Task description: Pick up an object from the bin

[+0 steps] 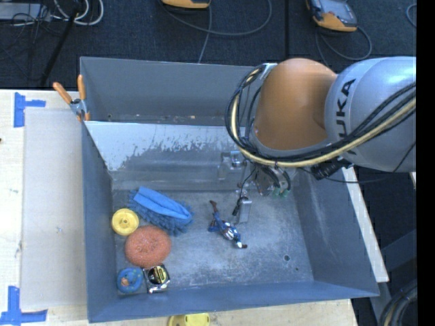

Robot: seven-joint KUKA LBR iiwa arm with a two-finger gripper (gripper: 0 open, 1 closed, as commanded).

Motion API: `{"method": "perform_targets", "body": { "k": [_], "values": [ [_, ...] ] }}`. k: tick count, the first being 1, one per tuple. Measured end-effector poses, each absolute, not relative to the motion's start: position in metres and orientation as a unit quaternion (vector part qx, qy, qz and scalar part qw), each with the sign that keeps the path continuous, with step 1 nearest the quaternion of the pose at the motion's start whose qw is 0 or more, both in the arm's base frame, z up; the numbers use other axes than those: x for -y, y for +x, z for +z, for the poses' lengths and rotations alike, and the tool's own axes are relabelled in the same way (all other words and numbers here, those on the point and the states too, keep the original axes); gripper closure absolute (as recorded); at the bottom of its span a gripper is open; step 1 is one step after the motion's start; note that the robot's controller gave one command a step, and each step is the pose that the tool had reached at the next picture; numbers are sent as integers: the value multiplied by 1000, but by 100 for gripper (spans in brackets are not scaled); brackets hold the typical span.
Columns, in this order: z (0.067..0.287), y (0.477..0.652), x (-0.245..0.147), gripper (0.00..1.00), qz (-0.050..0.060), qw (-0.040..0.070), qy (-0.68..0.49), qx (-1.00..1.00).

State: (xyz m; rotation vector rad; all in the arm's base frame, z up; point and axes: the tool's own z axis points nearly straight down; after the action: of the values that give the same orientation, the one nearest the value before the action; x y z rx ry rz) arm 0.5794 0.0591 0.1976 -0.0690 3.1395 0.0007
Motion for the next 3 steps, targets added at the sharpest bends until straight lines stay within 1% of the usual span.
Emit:
{"method": "perform_targets", "body": {
  "k": [1,2,3],
  "values": [
    [198,579,-59,0,0,1,-22,-1000],
    [149,575,-112,0,0,3,-31,-1000],
    [88,561,-134,0,1,2,-32,-999]
  ]
}}
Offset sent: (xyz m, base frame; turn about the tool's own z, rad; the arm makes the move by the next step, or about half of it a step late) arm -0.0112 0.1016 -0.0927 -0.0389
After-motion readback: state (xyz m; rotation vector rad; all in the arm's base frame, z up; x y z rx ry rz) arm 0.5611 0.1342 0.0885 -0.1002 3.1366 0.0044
